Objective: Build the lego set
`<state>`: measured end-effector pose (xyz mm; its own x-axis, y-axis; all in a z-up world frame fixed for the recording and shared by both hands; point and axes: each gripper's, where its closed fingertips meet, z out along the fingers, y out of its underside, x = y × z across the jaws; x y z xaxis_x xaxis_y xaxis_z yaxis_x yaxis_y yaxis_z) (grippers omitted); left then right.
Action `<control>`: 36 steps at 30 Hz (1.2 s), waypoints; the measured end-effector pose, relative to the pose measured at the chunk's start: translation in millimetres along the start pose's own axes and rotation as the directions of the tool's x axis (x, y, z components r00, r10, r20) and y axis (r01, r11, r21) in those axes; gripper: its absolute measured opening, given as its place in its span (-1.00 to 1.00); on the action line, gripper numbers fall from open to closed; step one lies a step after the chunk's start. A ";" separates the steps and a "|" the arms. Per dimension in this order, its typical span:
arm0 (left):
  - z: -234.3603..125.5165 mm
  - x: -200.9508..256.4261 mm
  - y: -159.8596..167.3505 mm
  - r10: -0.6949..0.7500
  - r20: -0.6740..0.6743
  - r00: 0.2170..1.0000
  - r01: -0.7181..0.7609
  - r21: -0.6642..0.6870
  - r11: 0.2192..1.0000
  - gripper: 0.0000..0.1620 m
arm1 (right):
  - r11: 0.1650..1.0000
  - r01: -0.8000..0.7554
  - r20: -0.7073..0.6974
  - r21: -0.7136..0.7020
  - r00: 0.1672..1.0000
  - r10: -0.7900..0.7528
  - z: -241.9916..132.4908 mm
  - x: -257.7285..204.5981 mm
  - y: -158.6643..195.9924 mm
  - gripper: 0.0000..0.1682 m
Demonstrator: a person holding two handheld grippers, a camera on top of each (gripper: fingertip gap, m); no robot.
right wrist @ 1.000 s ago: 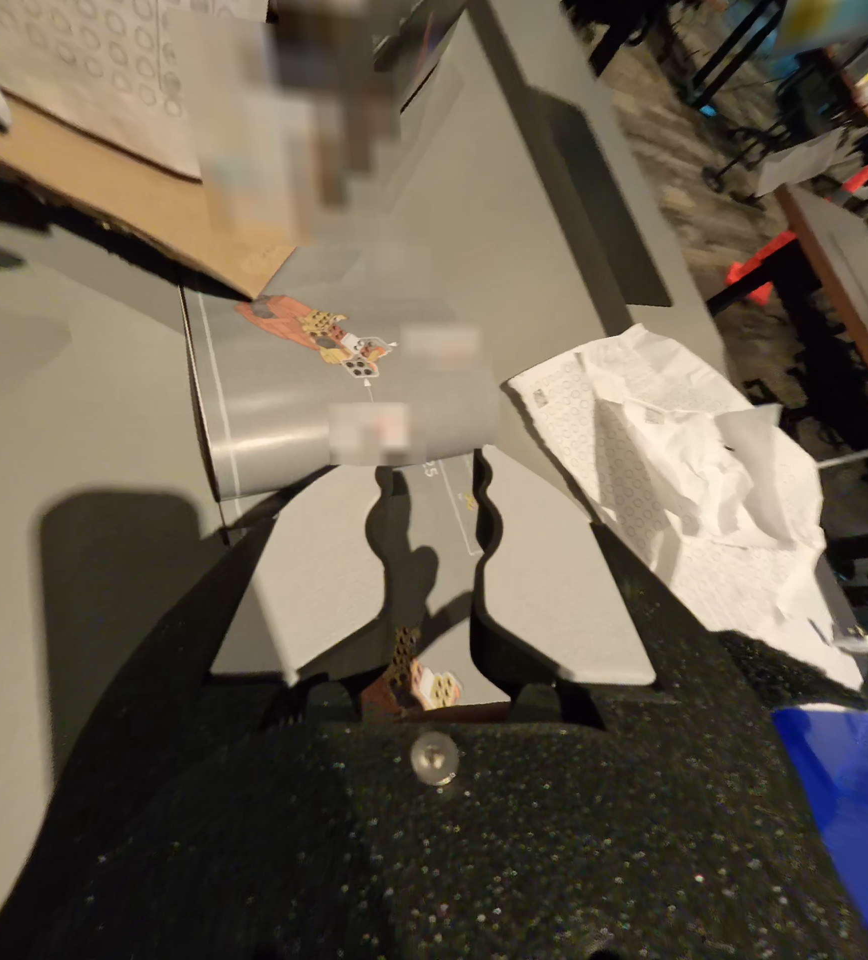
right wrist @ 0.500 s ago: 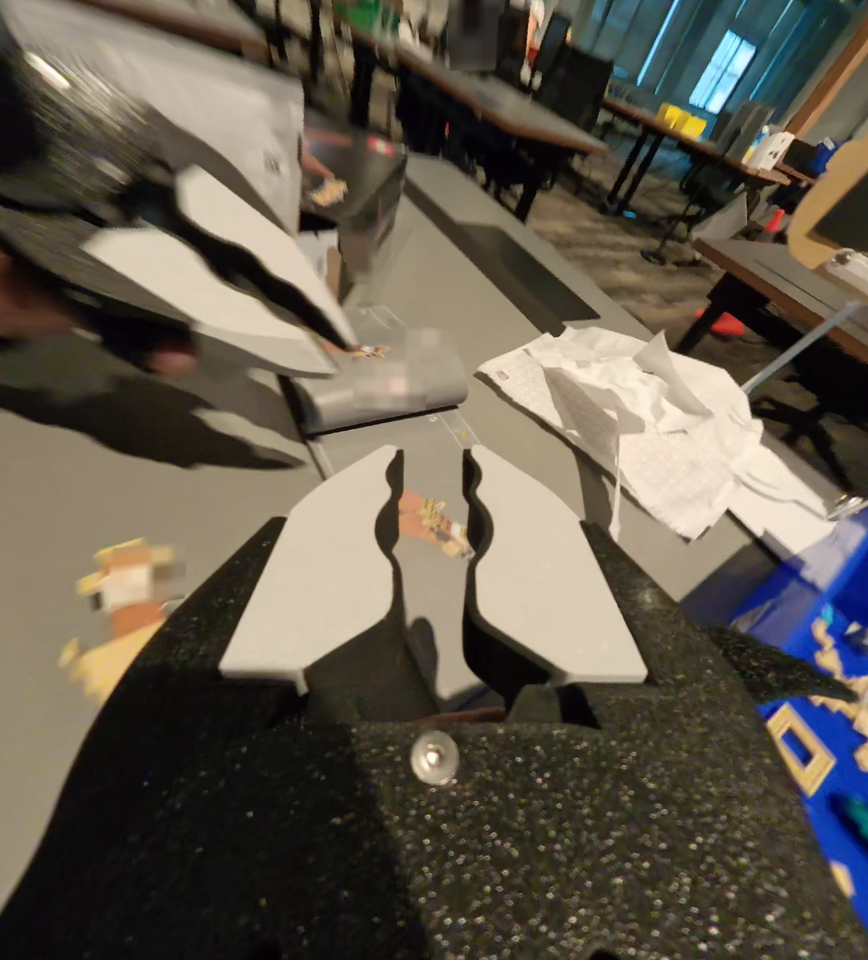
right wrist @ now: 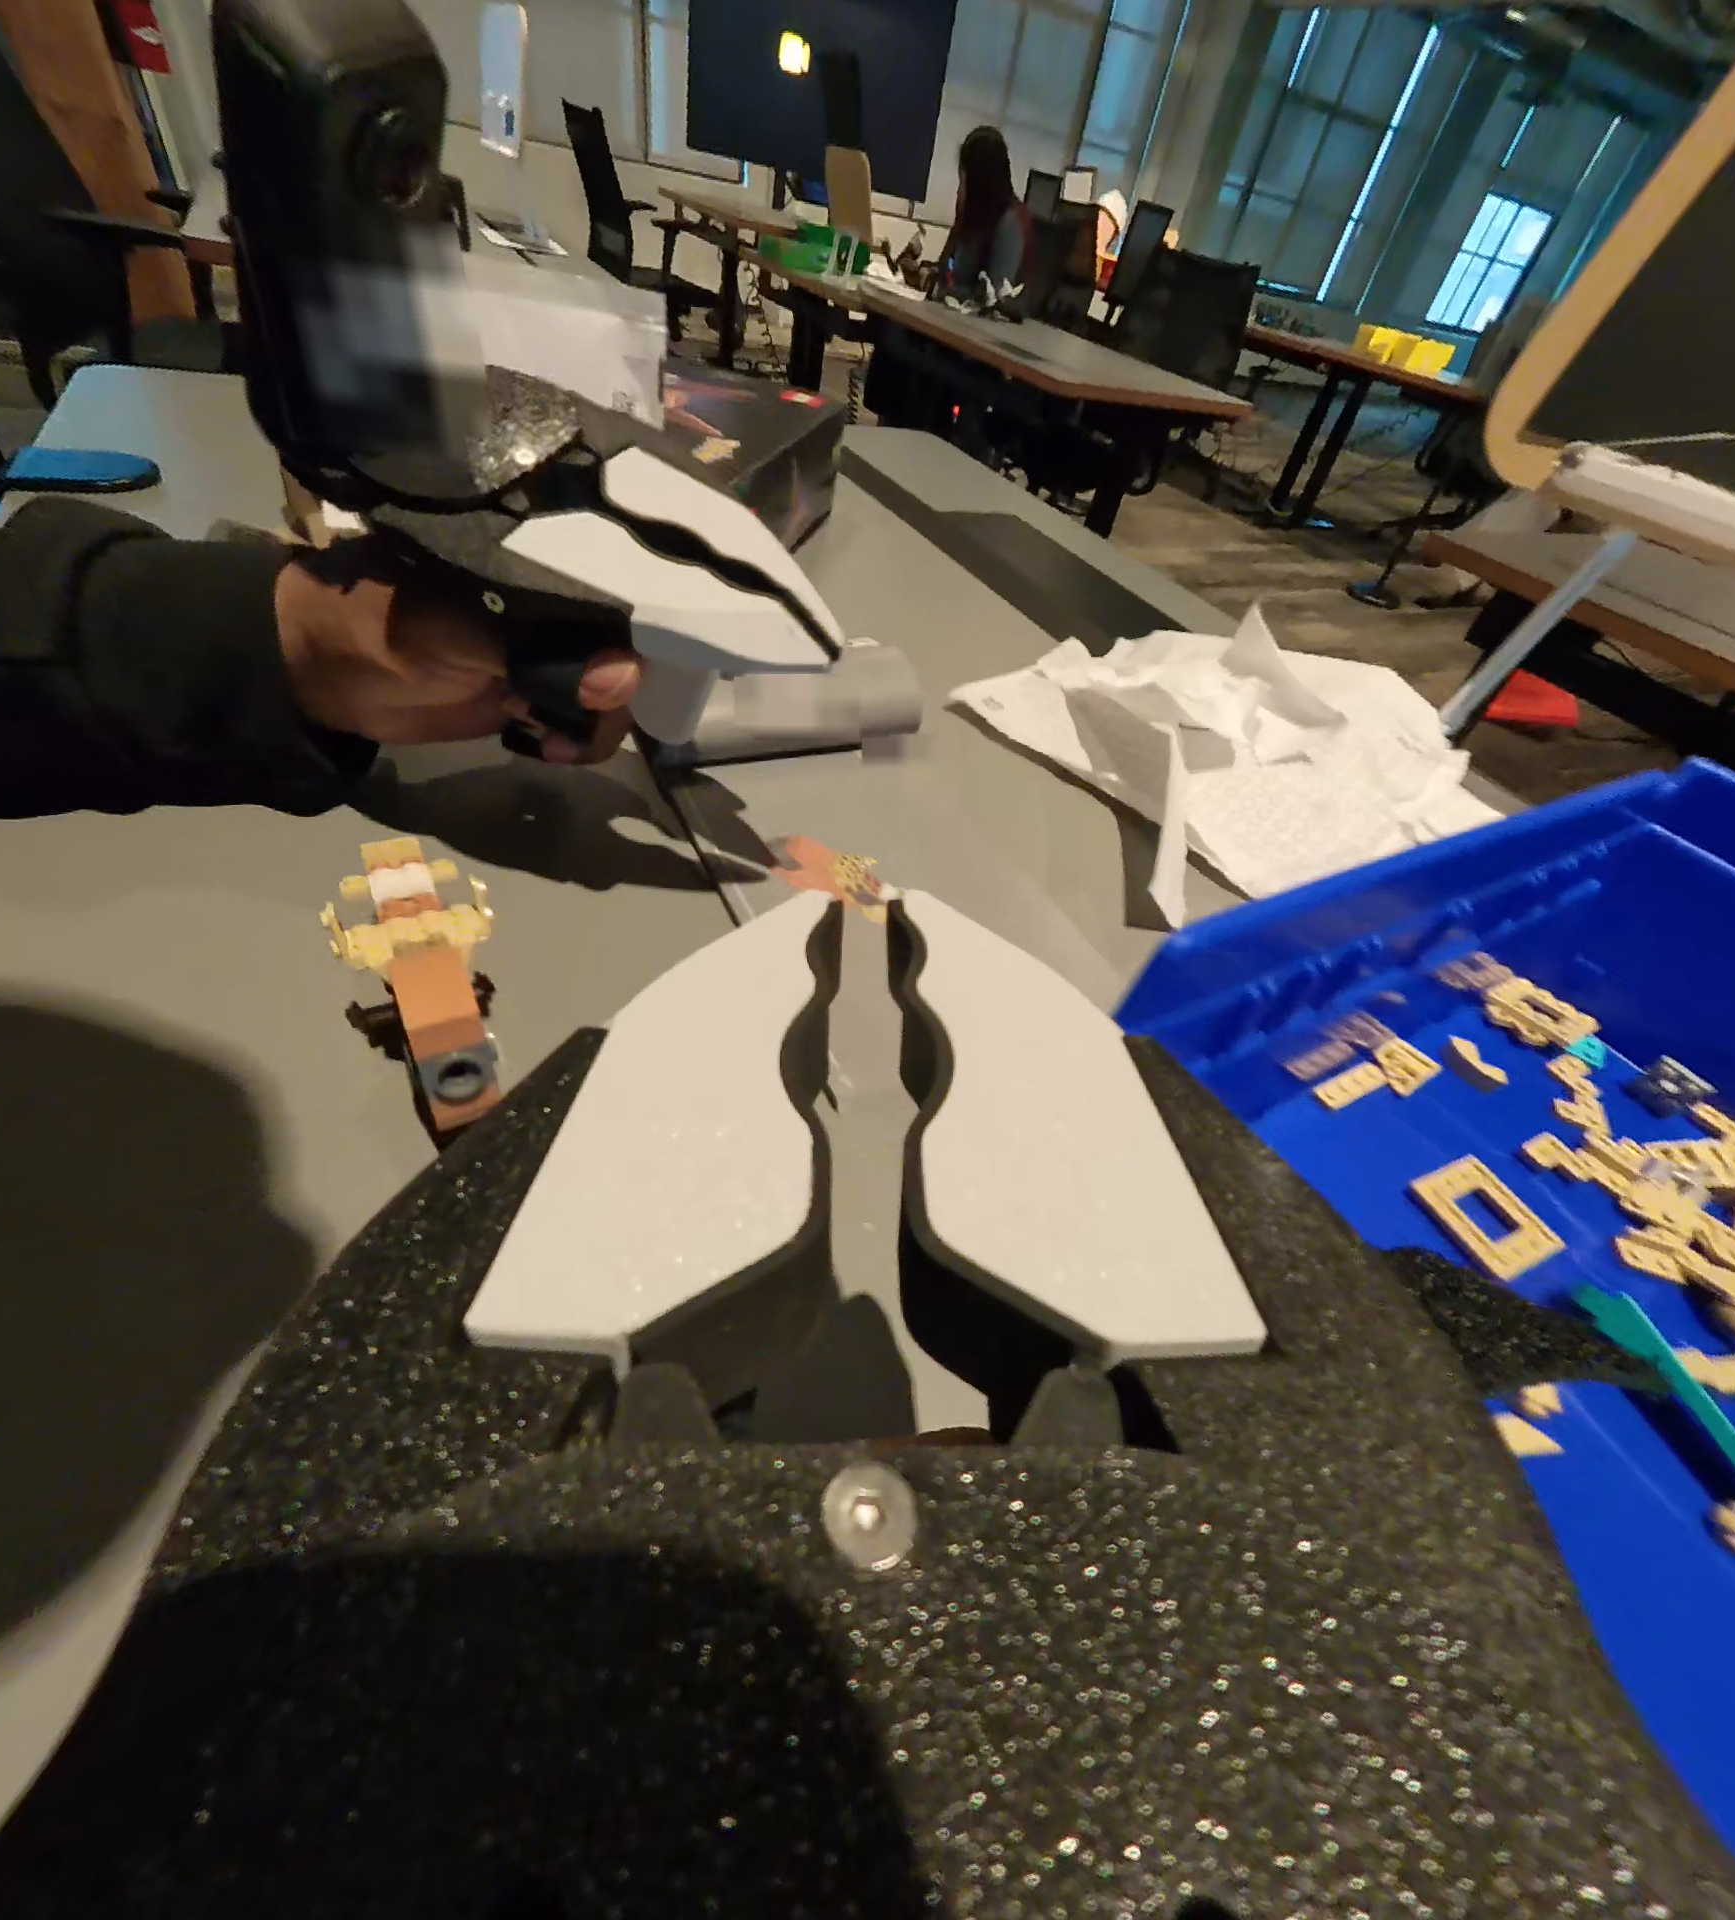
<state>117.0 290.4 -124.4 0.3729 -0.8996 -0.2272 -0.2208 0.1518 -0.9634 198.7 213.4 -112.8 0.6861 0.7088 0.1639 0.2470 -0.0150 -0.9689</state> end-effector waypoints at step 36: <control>-26.8 9.2 14.9 -0.017 -0.021 1.000 0.015 -0.086 0.996 -0.94 | 0.897 -0.279 -0.450 -0.343 0.887 0.103 60.0 254.7 38.2 -0.81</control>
<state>93.0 273.5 -137.0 0.3575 -0.9105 -0.2080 -0.2924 0.1024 -0.9508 341.8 435.6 -119.1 0.9421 0.3094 0.1290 0.2653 -0.4530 -0.8511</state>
